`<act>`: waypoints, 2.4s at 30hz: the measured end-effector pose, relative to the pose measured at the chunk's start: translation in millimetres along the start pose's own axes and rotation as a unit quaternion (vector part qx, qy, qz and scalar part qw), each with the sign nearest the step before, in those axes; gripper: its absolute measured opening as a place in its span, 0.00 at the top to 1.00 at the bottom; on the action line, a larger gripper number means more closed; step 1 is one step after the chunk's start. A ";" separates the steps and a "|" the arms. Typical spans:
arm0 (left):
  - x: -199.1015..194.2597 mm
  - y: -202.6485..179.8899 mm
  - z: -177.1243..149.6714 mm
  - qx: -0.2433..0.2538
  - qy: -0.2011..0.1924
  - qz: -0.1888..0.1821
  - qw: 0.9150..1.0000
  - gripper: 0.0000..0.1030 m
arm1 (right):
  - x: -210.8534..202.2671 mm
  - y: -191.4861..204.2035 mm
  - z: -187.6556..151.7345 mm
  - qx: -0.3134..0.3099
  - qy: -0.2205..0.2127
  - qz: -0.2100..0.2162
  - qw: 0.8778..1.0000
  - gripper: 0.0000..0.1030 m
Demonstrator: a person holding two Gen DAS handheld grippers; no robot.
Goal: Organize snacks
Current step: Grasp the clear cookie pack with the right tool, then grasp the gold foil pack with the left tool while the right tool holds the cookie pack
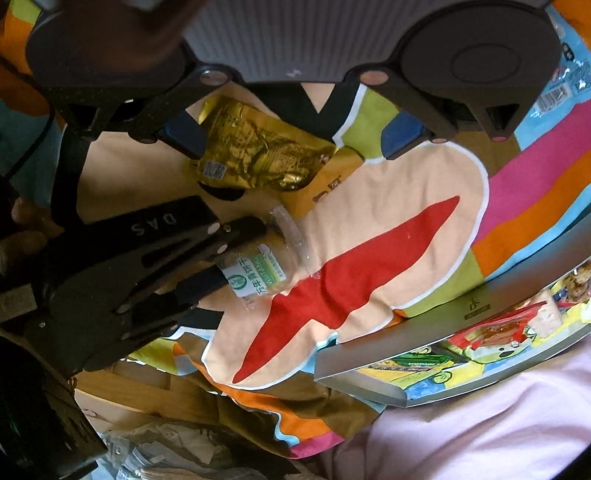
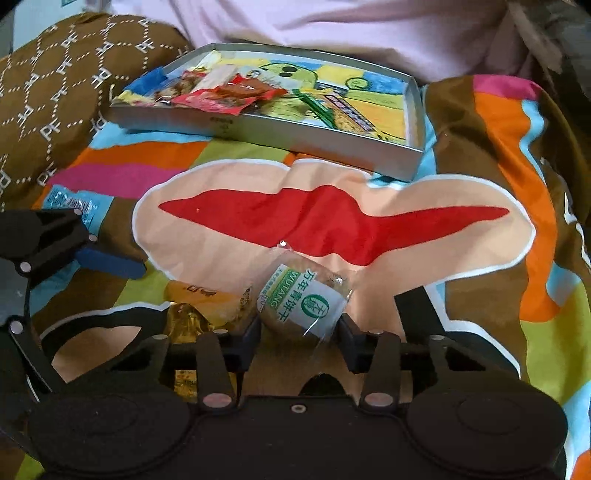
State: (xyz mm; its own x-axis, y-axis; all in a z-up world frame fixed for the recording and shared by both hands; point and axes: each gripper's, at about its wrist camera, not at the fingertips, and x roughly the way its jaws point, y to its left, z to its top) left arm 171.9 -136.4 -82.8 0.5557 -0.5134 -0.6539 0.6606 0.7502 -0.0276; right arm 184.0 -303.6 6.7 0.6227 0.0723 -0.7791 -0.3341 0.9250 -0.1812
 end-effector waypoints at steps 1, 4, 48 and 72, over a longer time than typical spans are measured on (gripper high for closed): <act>1.8 -0.4 1.6 0.005 -0.002 -0.001 1.000 0.00 | -0.3 -0.5 -0.1 0.002 -0.001 0.000 1.000 0.55; 8.0 -0.9 6.2 0.026 -0.005 -0.010 1.000 0.00 | -0.3 -2.6 0.4 0.008 -0.002 -0.001 1.000 0.56; 36.9 -1.4 28.6 -0.235 0.100 0.066 0.965 0.16 | 13.8 -40.1 12.1 0.138 -0.017 0.086 0.986 0.48; 5.8 35.5 1.0 -0.206 0.121 0.077 0.968 0.12 | 15.0 -21.6 11.6 0.133 -0.023 0.079 0.988 0.26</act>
State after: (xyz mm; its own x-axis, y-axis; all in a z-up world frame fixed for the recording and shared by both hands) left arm 199.0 -113.2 -86.9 0.4638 -0.3068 -0.8311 0.2947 0.9381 -0.1818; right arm 208.8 -318.1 5.8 0.6119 0.2343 -0.7555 -0.2352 0.9658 0.1091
